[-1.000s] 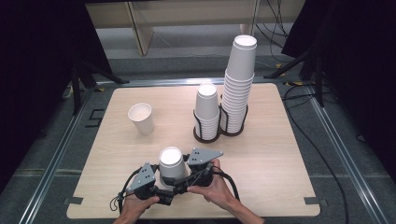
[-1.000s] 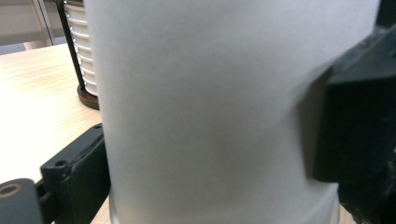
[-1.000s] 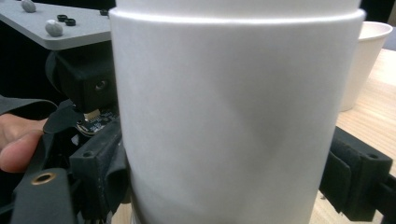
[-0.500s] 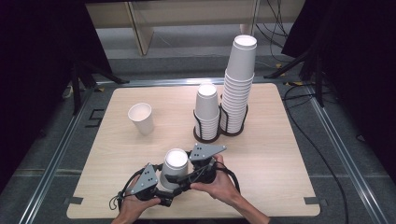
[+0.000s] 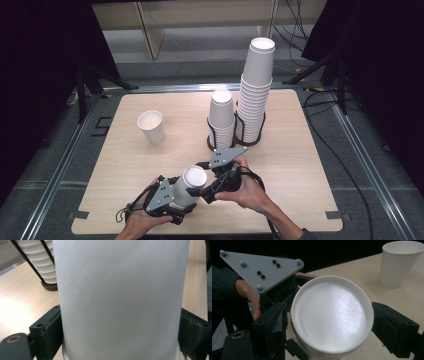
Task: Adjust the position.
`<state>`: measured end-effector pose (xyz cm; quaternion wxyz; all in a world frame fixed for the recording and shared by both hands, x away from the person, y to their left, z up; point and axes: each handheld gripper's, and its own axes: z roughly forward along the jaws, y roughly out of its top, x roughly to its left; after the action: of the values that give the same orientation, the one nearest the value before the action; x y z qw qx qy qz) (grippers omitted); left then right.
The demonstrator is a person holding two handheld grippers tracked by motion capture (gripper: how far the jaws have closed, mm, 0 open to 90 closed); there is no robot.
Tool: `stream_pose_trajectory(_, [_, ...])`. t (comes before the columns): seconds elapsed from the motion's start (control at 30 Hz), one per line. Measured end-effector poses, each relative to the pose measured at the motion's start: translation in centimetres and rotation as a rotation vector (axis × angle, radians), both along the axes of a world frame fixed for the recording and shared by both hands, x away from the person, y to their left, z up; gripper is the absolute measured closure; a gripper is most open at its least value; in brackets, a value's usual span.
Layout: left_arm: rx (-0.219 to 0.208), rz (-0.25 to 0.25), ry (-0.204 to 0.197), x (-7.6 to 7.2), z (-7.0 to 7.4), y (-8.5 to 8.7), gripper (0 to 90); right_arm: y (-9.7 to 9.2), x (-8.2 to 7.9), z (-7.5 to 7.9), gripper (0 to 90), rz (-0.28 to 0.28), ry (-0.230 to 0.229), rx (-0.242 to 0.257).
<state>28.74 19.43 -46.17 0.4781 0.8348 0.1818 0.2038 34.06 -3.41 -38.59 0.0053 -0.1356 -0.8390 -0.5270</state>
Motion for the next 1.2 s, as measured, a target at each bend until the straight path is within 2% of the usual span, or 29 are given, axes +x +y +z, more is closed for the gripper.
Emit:
stream_pose_trajectory(0.07, [0.024,-0.022,0.004,-0.1,0.0,-0.1,9.4,-0.1,0.0,-0.1,17.2,0.02,0.019,-0.015])
stream_pose_trajectory(0.1, [0.032,-0.022,0.004,-0.2,0.0,-0.2,9.4,-0.1,-0.1,-0.1,17.2,0.01,0.043,-0.028])
stream_pose_trajectory(0.13, [0.059,-0.035,0.004,-0.2,0.0,-0.2,9.4,-0.1,-0.1,-0.1,17.3,0.014,0.057,-0.035])
stream_pose_trajectory(0.2, [0.078,-0.044,0.002,-0.3,0.0,-0.3,9.4,0.0,0.0,-0.4,18.0,0.032,0.031,-0.05])
stream_pose_trajectory(0.23, [0.071,-0.044,0.002,-0.3,-0.1,-0.4,9.4,0.0,0.0,-0.4,18.7,0.037,0.04,-0.055])
stream_pose_trajectory(0.3, [0.105,-0.056,-0.001,-0.3,0.0,-0.4,9.4,0.1,-0.1,-0.5,19.9,0.048,0.039,-0.066])
stream_pose_trajectory(0.43, [0.115,-0.071,-0.016,-0.4,-0.1,-0.6,9.4,0.3,-0.3,-0.8,21.0,0.066,0.057,-0.097])
stream_pose_trajectory(0.5, [0.137,-0.076,-0.017,-0.5,0.0,-0.6,9.4,0.4,-0.2,-1.0,21.4,0.08,0.063,-0.118])
stream_pose_trajectory(0.57, [0.142,-0.08,-0.028,-0.5,-0.2,-0.7,9.4,0.4,-0.2,-1.1,21.2,0.081,0.065,-0.122])
stream_pose_trajectory(0.67, [0.149,-0.079,-0.019,-0.6,-0.2,-0.6,9.4,0.5,-0.1,-1.4,21.4,0.087,0.088,-0.123])
stream_pose_trajectory(0.73, [0.138,-0.08,-0.019,-0.5,-0.2,-0.6,8.8,0.4,0.0,-1.3,21.7,0.083,0.085,-0.129])
stream_pose_trajectory(0.83, [0.074,-0.08,-0.03,-0.3,-0.4,-0.4,6.0,0.2,0.0,-1.2,22.2,0.073,0.096,-0.119])
stream_pose_trajectory(0.9, [0.033,-0.066,-0.033,-0.3,-0.4,-0.3,4.0,0.0,0.1,-0.8,22.5,0.054,0.117,-0.086])
stream_pose_trajectory(0.93, [0.01,-0.057,-0.039,-0.3,-0.5,-0.3,4.0,0.0,0.1,-0.8,22.5,0.054,0.117,-0.086])
stream_pose_trajectory(0.97, [-0.021,-0.058,-0.036,-0.2,-0.3,-0.1,3.8,-0.2,0.3,-0.7,22.5,0.048,0.101,-0.078])
stream_pose_trajectory(1.03, [-0.091,-0.051,-0.041,-0.1,-0.3,0.1,3.6,-0.6,0.5,-0.3,22.6,0.036,0.114,-0.043])
stream_pose_trajectory(1.07, [-0.1,-0.035,-0.043,-0.2,-0.1,0.2,3.4,-0.7,0.5,-0.2,22.7,0.03,0.118,-0.026])
stream_pose_trajectory(1.17, [-0.168,-0.031,-0.055,-0.2,0.0,0.4,2.8,-1.1,0.6,0.3,22.7,0.015,0.12,0.012])
stream_pose_trajectory(1.2, [-0.175,-0.035,-0.063,-0.2,0.1,0.5,2.0,-1.1,0.6,0.3,22.8,0.011,0.129,0.028])
